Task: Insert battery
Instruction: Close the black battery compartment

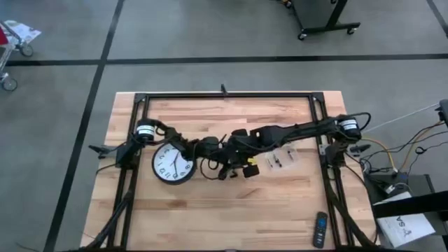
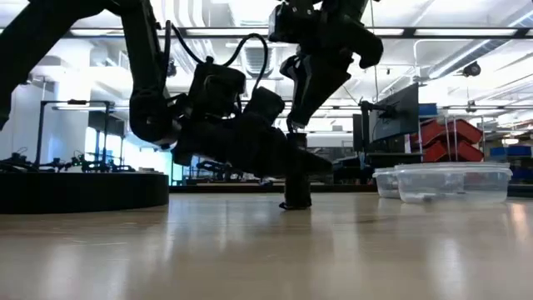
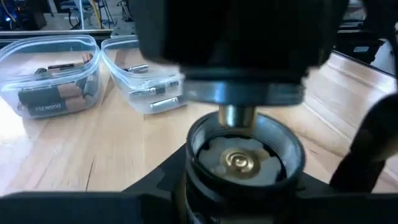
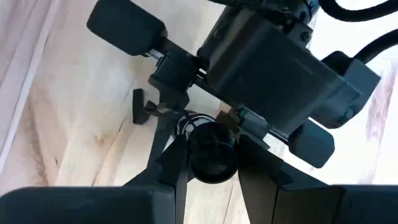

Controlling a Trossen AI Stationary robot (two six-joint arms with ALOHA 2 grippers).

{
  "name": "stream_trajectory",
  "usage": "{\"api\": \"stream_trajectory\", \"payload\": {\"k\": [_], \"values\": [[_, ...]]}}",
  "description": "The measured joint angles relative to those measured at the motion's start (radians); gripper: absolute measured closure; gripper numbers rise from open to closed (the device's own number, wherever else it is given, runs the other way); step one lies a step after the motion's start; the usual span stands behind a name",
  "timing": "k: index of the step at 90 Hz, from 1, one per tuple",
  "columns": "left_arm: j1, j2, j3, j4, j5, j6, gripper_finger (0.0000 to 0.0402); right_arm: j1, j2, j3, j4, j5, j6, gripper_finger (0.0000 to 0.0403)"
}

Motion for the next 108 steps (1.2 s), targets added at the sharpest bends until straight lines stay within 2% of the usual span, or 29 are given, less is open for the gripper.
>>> {"api": "stream_trajectory", "payload": {"k": [18,67,108], "values": [[0.001,-0.023,-0.001,-0.017,0.002,-0.002,0.0291,-0.005,0.0,0.0,0.011,-0.019,-0.017,0.0316],[0.005,-0.032,-0.005,-0.053,0.003,-0.003,0.0222,-0.031,0.045,0.003,0.001,-0.074,-0.04,0.0316],[0.038,-0.137,-0.097,-0.123,0.007,0.037,0.0223,-0.031,0.04,0.002,-0.026,-0.098,-0.099,0.0316]]}}
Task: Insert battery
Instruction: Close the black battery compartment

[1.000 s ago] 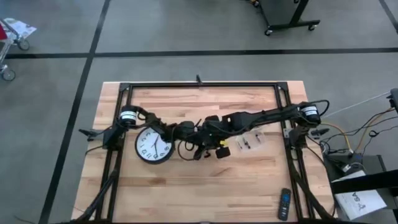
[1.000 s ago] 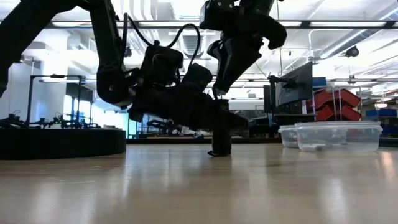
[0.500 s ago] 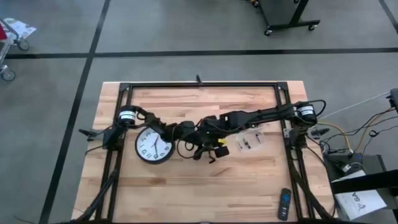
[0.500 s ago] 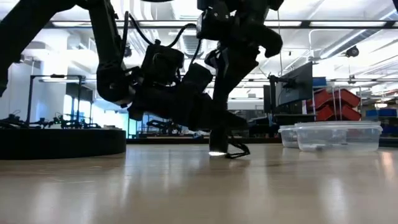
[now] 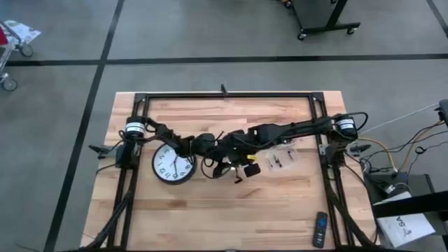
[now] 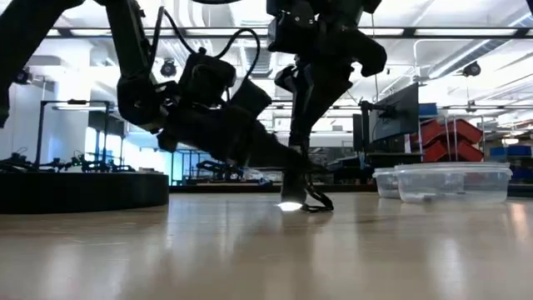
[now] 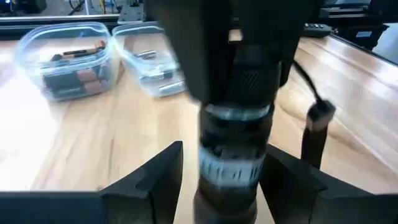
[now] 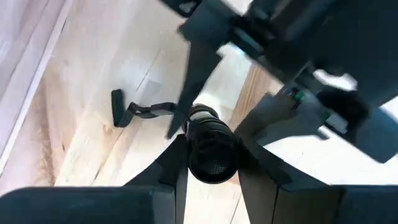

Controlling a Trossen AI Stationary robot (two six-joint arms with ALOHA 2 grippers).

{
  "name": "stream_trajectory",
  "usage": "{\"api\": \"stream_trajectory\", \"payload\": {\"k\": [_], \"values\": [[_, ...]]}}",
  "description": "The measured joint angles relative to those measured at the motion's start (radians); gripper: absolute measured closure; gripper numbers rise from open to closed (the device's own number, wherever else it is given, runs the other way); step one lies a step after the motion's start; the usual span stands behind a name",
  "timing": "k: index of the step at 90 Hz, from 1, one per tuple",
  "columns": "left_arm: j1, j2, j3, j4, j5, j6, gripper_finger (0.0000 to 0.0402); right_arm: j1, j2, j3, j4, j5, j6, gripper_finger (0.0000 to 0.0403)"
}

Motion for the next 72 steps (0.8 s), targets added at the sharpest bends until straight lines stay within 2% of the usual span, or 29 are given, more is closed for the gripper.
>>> {"api": "stream_trajectory", "payload": {"k": [29,61,72], "values": [[0.0,0.074,0.041,0.061,0.005,-0.011,0.0234,-0.001,-0.003,0.0,-0.02,-0.024,0.006,0.0316],[-0.023,0.107,0.127,0.104,-0.003,-0.009,0.0303,-0.001,-0.006,0.036,-0.117,-0.043,0.028,0.0316],[-0.034,0.108,0.149,0.1,-0.003,-0.008,0.0306,0.0,-0.006,0.055,-0.145,-0.053,0.029,0.0316]]}}
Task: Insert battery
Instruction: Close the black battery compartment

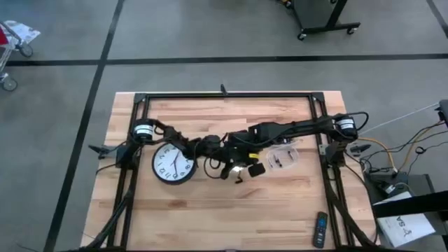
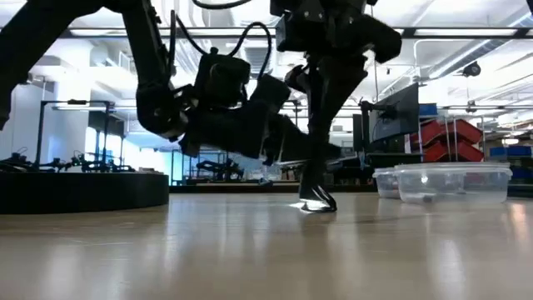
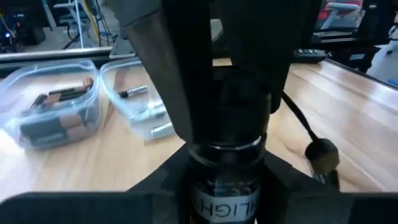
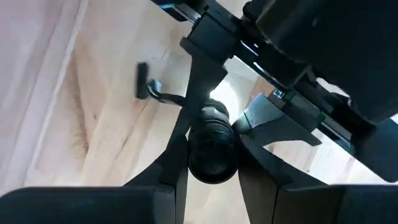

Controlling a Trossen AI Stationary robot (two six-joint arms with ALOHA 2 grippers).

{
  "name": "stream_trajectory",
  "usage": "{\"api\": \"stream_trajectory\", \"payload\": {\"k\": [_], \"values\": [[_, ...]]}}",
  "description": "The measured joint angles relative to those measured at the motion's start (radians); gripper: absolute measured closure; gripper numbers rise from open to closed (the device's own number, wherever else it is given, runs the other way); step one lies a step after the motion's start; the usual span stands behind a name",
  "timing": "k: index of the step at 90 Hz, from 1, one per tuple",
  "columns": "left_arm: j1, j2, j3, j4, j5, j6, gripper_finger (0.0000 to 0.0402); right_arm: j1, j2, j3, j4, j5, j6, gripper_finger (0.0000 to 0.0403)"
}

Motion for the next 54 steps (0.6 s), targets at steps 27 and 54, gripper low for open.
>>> {"api": "stream_trajectory", "payload": {"k": [27,54], "values": [[-0.008,-0.002,0.013,0.048,-0.009,0.003,0.0264,0.001,0.001,0.002,0.001,-0.02,-0.003,0.0316],[-0.008,-0.003,0.008,0.034,-0.004,-0.005,0.0207,0.001,0.023,0.006,-0.012,-0.06,-0.023,0.0316]]}}
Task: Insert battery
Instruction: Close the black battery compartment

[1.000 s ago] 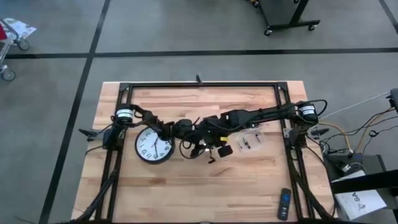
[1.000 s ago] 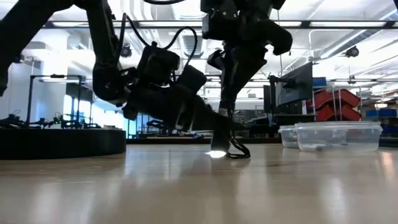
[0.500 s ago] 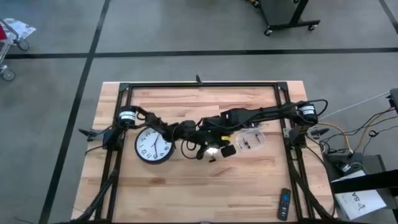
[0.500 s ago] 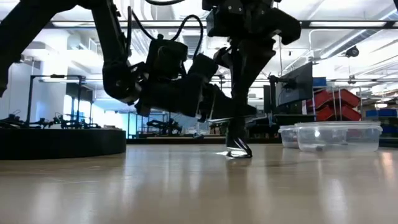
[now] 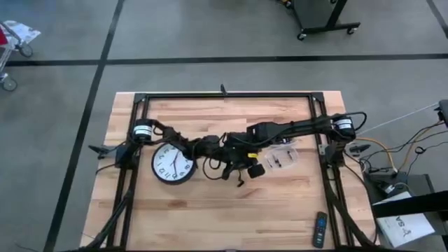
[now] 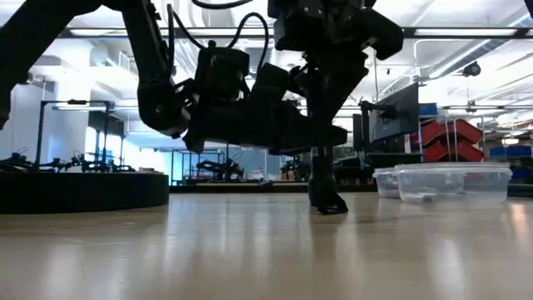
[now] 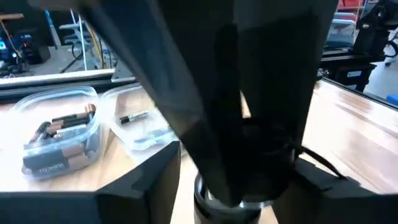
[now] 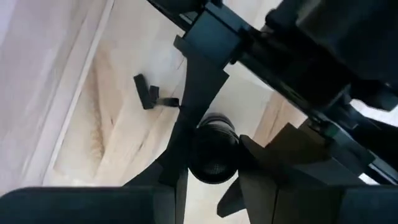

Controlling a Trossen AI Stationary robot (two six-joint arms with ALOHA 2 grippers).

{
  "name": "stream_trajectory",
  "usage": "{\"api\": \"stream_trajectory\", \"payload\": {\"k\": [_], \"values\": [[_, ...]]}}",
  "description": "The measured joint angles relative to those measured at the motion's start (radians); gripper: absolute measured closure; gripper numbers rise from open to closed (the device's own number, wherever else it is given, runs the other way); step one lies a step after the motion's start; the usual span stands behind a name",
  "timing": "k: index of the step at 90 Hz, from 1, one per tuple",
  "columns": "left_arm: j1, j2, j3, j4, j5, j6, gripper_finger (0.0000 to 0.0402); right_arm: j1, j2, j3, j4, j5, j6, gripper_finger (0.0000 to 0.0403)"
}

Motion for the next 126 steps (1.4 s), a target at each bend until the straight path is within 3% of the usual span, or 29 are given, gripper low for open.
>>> {"api": "stream_trajectory", "payload": {"k": [34,75,126], "values": [[0.0,0.0,-0.004,-0.052,0.018,-0.003,0.0222,-0.002,0.0,-0.001,-0.014,0.004,0.001,0.0316],[-0.001,0.0,-0.005,-0.083,0.028,-0.007,0.0203,-0.006,0.005,0.041,-0.039,0.074,0.003,0.0316],[-0.001,0.0,-0.005,-0.119,0.028,-0.008,0.0232,-0.008,0.026,0.041,-0.039,0.069,-0.012,0.0316]]}}
